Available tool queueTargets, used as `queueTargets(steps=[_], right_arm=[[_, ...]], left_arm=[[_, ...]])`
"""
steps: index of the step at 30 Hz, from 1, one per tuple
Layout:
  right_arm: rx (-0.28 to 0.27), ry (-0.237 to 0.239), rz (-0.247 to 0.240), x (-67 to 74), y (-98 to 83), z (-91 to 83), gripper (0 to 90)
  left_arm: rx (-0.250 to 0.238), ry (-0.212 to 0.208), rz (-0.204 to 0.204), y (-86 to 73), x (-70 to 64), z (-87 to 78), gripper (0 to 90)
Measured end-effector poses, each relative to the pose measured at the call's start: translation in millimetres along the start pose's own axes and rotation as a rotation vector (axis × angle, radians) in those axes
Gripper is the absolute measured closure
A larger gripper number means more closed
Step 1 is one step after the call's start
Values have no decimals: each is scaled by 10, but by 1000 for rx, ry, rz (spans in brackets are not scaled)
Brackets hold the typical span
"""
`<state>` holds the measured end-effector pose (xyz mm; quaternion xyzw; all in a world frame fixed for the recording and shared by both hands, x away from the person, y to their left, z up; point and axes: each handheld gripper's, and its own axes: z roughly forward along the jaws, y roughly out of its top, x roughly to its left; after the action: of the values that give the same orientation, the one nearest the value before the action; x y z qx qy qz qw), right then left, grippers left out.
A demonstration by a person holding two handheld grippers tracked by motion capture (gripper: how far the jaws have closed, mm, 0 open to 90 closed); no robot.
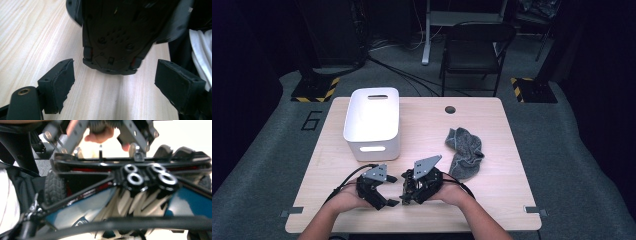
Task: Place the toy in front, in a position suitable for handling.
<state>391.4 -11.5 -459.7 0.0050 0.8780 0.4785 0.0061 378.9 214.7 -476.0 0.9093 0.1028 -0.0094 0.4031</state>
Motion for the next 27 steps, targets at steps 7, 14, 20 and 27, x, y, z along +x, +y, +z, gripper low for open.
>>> queueTargets(steps=[7,14,20,27], right_arm=[[-18,4,-10,27,51,-35,254],[-26,13,-17,36,71,-24,255],[-17,20,-21,47,73,-14,254],[-32,17,-17,43,76,-32,254]], left_arm=[[-6,-15,-3,15,9,127,157],[10,-37,6,28,-4,243,184],[24,-21,36,33,-14,245,216],[1,-8,65,52,-33,207,217]])
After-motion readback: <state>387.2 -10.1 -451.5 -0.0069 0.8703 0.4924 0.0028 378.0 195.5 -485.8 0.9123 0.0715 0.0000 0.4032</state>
